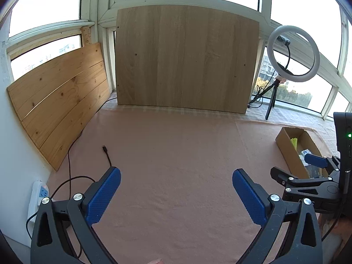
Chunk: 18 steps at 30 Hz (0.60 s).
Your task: Organize objects
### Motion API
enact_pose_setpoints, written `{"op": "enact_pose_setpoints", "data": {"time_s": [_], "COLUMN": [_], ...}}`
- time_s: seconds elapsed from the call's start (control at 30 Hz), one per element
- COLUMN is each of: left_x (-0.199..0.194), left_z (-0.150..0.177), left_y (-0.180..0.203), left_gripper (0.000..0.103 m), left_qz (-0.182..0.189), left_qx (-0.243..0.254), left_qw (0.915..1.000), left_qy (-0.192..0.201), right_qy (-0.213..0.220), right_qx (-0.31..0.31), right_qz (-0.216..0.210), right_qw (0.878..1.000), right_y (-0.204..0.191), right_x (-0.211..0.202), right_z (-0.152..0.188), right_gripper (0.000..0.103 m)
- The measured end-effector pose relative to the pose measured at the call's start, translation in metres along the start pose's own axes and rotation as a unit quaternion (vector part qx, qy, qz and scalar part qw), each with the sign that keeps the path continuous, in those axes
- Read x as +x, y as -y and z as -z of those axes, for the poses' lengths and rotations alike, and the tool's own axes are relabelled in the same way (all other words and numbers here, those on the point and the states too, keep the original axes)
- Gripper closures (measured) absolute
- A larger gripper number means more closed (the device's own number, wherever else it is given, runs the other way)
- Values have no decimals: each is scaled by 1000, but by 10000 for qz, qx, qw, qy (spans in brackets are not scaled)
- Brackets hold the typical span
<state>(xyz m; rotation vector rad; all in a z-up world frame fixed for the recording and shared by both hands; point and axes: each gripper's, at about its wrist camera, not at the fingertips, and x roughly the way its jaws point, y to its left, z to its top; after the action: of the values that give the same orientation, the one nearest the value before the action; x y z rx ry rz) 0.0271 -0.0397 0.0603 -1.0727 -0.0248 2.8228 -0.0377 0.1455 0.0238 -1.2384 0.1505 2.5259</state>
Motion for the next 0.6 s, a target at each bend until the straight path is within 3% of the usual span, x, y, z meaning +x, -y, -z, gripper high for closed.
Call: {"op": "enact_pose_setpoints", "data": {"time_s": [0.23, 0.43, 0.6], "left_x": [10, 20, 22], "left_z": [-7, -9, -6], "left_y": [7, 12, 15], "left_gripper": [0, 0, 0], "left_qz": [236, -28, -32], "left_qx": [-11, -1, -25], "left_qw": [9997, 10000, 9999], "left_qy": [-11, -77, -107], "right_qy": [-27, -88, -144], "right_qx": [-67, -3, -53], "right_qz": [49, 77, 51], "right_qw": [10000, 9999, 9999], "right_y": [-3, 3, 5], "right_x": [-5, -2, 0], "right_z": [0, 1, 1], "right_gripper": [1, 2, 1]}}
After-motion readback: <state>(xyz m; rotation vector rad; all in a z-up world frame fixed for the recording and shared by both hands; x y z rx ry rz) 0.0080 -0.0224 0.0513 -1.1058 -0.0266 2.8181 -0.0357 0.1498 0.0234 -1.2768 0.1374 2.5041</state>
